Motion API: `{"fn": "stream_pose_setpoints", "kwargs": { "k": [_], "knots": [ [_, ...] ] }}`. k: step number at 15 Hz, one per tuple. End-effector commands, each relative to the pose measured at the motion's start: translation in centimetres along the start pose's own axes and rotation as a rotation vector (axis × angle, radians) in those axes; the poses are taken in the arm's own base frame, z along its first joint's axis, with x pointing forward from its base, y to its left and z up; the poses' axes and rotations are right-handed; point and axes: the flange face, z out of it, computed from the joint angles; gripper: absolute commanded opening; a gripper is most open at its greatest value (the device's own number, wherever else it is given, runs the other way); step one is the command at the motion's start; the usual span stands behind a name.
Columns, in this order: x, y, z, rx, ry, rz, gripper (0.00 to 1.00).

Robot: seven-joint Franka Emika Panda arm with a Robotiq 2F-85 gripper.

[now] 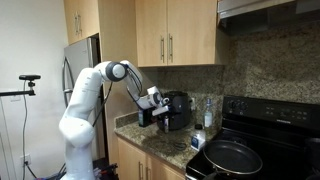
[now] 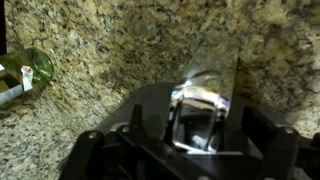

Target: Open the air fryer and the right-sided cabinet door

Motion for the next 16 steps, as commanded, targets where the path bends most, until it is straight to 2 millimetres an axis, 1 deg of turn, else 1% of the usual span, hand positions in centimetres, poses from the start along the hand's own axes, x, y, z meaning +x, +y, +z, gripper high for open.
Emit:
{"fn": "stream_pose_setpoints", "kwargs": {
  "k": [1, 3, 4, 5, 6, 7, 8, 9, 11, 14, 16],
  "knots": [
    [-0.3, -0.8, 1.5, 0.054, 0.13, -0.073, 1.0],
    [-0.6, -0.5, 1.7, 0.051, 0.165, -0.114, 1.0],
    [-0.9, -0.5, 1.8, 0.056, 0.154, -0.138, 1.0],
    [-1.2, 0.1, 1.8, 0.037, 0.116, -0.176, 1.0],
    [-1.7, 1.1, 1.7, -0.017, 0.053, -0.189, 1.0],
    [-2.1, 1.4, 1.6, -0.04, 0.009, -0.232, 1.0],
    [-2.0, 1.1, 1.7, -0.053, 0.001, -0.272, 1.0],
    [-1.9, 1.0, 1.7, -0.067, 0.001, -0.275, 1.0],
    [-1.5, 0.7, 1.8, -0.088, 0.048, -0.307, 1.0],
    [-1.0, 1.2, 1.5, -0.185, 0.13, -0.382, 1.0],
    [-0.8, 1.8, 1.2, -0.252, 0.155, -0.347, 1.0]
  ]
}}
